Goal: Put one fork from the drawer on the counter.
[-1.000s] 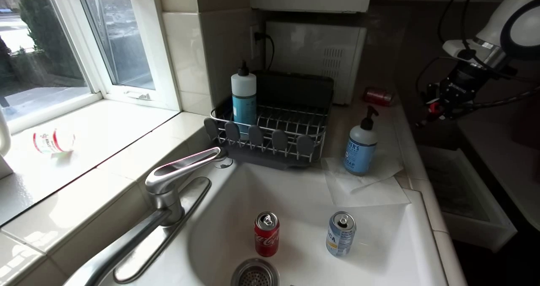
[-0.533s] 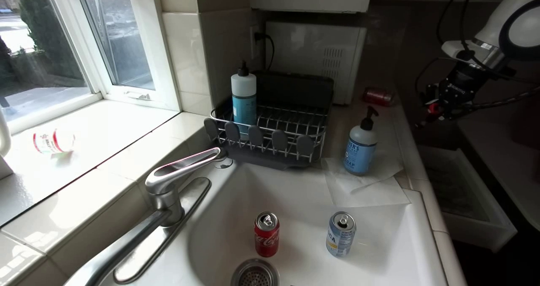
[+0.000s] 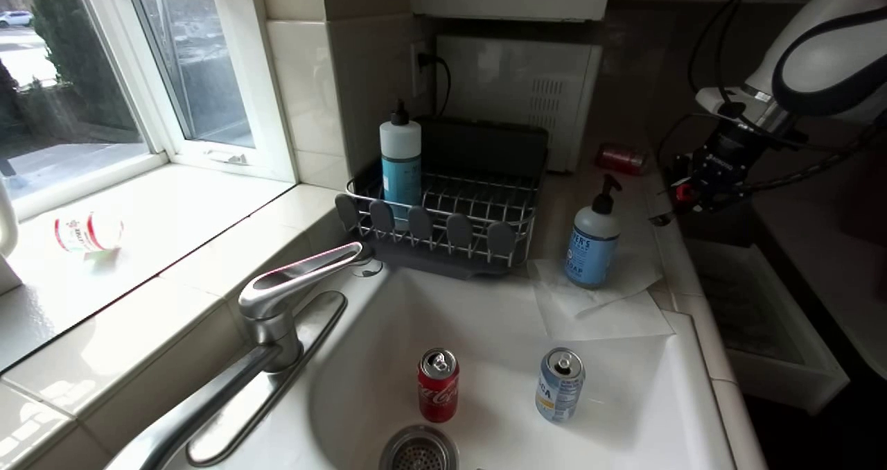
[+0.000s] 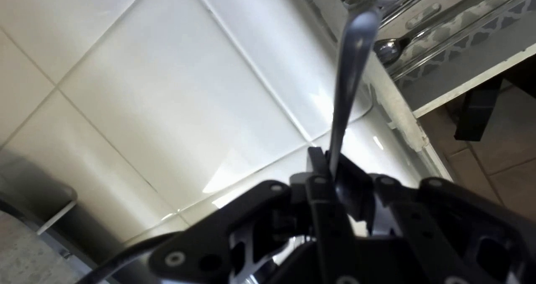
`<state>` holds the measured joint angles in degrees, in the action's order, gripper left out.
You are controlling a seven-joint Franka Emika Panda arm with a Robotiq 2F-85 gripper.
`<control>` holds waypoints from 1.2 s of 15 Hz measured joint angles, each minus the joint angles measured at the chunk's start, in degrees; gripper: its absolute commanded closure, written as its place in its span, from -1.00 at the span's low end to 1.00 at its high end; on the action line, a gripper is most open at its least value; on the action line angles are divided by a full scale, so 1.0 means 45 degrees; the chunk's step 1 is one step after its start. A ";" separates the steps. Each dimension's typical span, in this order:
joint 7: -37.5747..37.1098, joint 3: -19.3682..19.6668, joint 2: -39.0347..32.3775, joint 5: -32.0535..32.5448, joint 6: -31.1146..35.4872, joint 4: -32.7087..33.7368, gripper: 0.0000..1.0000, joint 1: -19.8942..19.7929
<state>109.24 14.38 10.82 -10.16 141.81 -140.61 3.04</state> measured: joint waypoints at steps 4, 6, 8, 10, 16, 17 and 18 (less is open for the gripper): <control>0.1532 -0.0149 -0.1076 -0.1695 0.0682 0.0491 0.96 -0.0003; 0.2330 -0.0303 -0.1572 -0.2528 0.0771 0.0811 0.96 -0.0028; 0.3031 -0.0551 -0.2055 -0.3243 0.0772 0.1151 0.96 -0.0134; 0.3466 -0.0849 -0.2543 -0.3586 0.0799 0.1474 0.96 -0.0332; 0.3885 -0.1786 -0.3702 -0.3648 0.0948 0.2343 0.96 -0.1111; 0.3953 -0.1916 -0.3747 -0.3648 0.0948 0.2402 0.34 -0.1232; 0.4011 -0.2025 -0.3778 -0.3647 0.0948 0.2444 0.31 -0.1334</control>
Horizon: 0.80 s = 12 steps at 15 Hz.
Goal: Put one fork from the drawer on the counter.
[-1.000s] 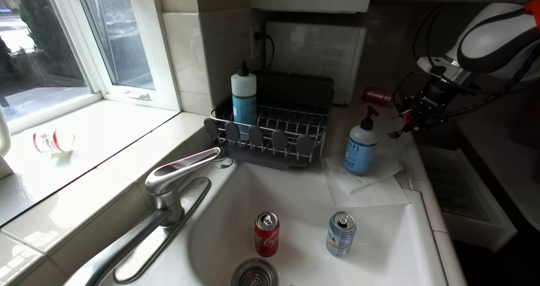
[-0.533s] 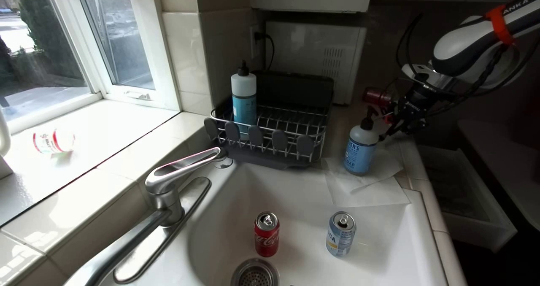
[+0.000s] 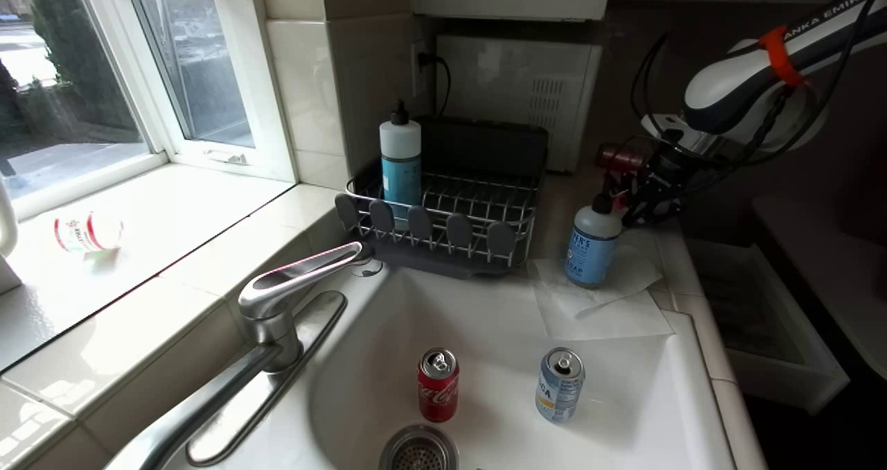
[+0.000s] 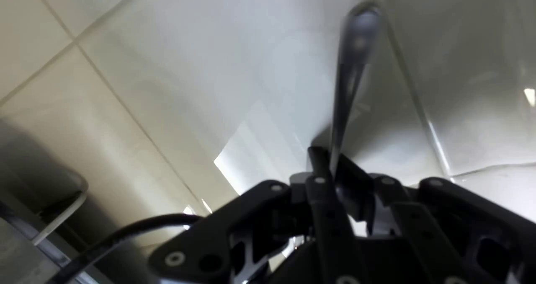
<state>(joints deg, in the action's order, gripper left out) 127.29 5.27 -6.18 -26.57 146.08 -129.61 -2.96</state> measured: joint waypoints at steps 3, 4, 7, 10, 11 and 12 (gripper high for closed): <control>0.0027 -0.0234 -0.0093 0.0049 0.0000 0.0170 -0.12 -0.0199; 0.0020 -0.0282 -0.0118 0.0117 0.0000 0.0234 -0.25 -0.0229; -0.0239 -0.0328 -0.0128 0.0608 -0.0007 0.0379 -0.73 -0.0242; -0.2058 -0.0282 0.0117 0.2308 -0.0502 0.0378 -1.00 -0.0275; -0.2873 -0.0241 0.0317 0.2910 -0.0730 0.0373 -1.00 -0.0278; -0.3829 -0.0180 0.0622 0.3488 -0.1059 0.0376 -1.00 -0.0285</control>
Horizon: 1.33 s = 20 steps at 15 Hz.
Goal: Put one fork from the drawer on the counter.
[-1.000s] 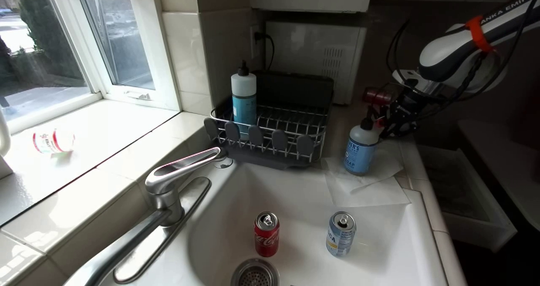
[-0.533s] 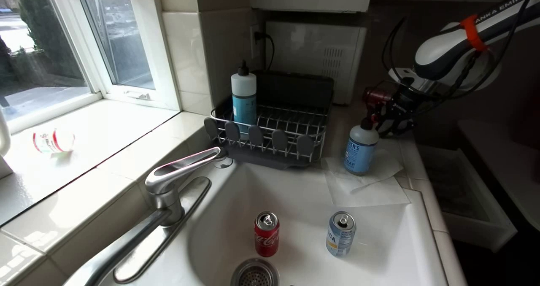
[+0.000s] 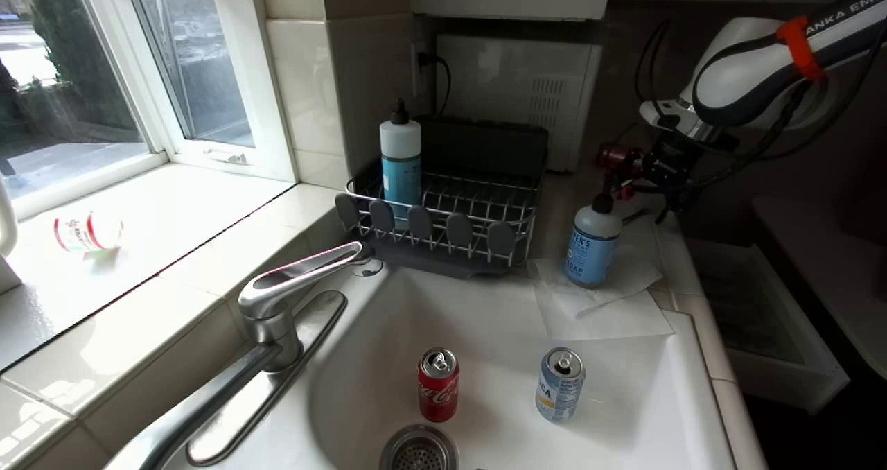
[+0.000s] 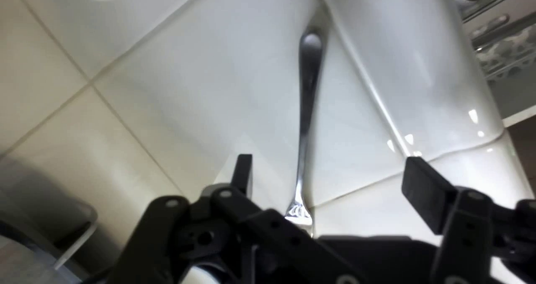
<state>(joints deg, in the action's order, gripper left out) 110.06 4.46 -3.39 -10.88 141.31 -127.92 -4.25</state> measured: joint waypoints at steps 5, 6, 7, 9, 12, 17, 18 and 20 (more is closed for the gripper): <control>-0.4350 0.0289 0.2798 0.1987 -0.2168 0.0003 -1.00 -0.0315; -0.5128 0.0347 0.3405 0.2479 -0.2585 -0.0009 -1.00 -0.0442; -0.5855 0.0412 0.4005 0.2956 -0.3043 -0.0026 -1.00 -0.0591; -0.7133 0.0563 0.5139 0.3731 -0.3883 -0.0072 -1.00 -0.0925; -0.8864 0.0820 0.6618 0.4461 -0.4829 -0.0171 -1.00 -0.1351; -0.8922 0.1055 0.6753 0.4494 -0.4860 -0.0221 -1.00 -0.1082; -0.8922 0.1058 0.6686 0.4494 -0.4859 -0.0221 -1.00 -0.1052; -0.8922 0.1063 0.6648 0.4494 -0.4858 -0.0219 -1.00 -0.1045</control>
